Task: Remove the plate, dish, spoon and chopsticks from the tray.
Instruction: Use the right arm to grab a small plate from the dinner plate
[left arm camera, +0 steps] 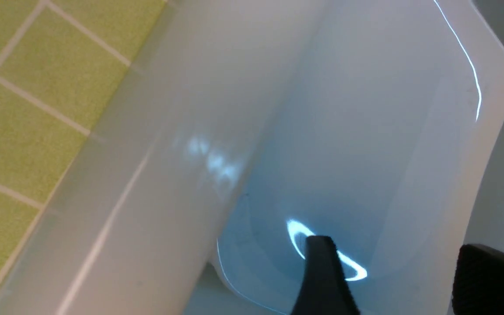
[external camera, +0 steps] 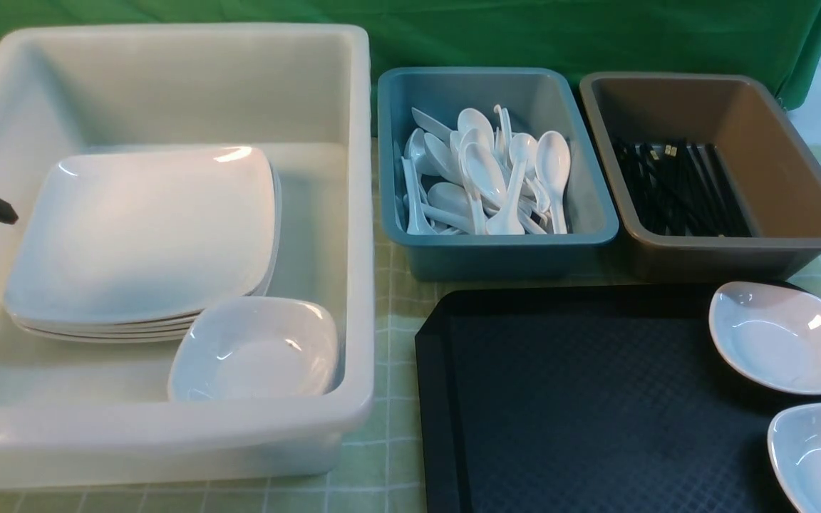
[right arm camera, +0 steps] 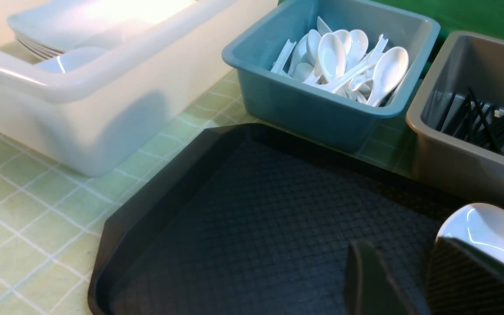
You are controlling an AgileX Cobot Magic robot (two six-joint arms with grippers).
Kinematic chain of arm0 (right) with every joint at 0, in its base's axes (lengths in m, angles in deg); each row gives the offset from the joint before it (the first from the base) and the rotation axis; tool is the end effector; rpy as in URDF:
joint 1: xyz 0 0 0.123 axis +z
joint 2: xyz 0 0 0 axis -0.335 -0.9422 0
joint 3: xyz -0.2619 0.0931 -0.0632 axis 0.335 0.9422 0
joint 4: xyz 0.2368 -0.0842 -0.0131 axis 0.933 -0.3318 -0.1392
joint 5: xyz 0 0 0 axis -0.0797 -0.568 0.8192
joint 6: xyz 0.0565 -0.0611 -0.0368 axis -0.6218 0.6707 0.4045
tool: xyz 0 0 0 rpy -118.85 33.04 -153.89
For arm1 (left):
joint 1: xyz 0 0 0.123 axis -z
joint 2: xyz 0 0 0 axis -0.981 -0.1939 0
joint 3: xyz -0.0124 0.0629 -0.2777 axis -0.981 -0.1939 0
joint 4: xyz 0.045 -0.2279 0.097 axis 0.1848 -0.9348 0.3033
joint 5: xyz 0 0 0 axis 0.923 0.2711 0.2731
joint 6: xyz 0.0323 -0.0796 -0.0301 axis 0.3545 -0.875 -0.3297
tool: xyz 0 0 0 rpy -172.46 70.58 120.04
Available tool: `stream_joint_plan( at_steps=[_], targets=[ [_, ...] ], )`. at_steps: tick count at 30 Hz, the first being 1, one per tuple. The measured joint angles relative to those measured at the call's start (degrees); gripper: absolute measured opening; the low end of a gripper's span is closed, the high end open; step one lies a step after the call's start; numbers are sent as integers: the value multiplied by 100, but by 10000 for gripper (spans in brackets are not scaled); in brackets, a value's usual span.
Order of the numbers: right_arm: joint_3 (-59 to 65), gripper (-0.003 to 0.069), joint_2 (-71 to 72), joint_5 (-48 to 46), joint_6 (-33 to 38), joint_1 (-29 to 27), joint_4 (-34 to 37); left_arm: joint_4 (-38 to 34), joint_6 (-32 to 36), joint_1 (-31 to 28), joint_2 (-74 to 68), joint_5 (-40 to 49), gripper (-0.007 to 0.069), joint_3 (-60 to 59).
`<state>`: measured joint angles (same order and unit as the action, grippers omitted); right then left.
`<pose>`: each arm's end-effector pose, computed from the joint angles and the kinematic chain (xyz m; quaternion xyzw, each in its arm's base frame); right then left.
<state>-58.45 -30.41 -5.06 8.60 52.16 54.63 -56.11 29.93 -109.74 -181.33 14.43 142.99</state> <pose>0.0375 0.0226 0.2909 -0.2160 0.7679 0.1678 0.5793 0.3192 0.1374 0.2593 -0.3260 0.8878 -0.2288 0.2306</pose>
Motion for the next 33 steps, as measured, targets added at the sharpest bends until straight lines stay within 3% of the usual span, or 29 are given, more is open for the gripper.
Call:
stream_joint_plan(
  at_steps=[5, 8, 12, 13, 15, 19, 22, 24, 29, 33],
  targets=[
    [0, 209, 0, 0, -22, 0, 0, 282, 237, -11, 283, 64, 57, -18],
    [0, 193, -7, 0, -70, 0, 0, 309, 363, -11, 575, 213, 4, -18],
    [-129, 110, -199, -61, -491, 0, -83, 316, 464, -11, 1075, 943, -13, -18],
    [-282, 57, -401, -221, -822, 0, -263, 346, 496, -11, 1252, 1275, -14, -18],
    [-584, 19, -759, -593, -1302, 0, -612, 432, 513, -11, 1490, 1532, -13, -18],
    [-1151, 10, -1563, -1877, -2042, 0, -1490, 674, 519, -11, 2000, 1640, -13, -18],
    [-1440, 10, -2394, -2962, -2224, 0, -2349, 753, 519, -16, 2359, 1663, -13, -24],
    [-1474, 1, -2839, -3202, -2262, 0, -2589, 736, 519, -16, 2491, 1669, -13, -29],
    [-1493, -8, -3918, -3190, -2268, -8, -2696, 435, 605, 8, 2597, 1669, -13, -28],
    [-1685, -8, -4778, -2829, -1858, -331, -2076, 474, 631, 631, 2597, 1663, -13, -40]
  ],
)
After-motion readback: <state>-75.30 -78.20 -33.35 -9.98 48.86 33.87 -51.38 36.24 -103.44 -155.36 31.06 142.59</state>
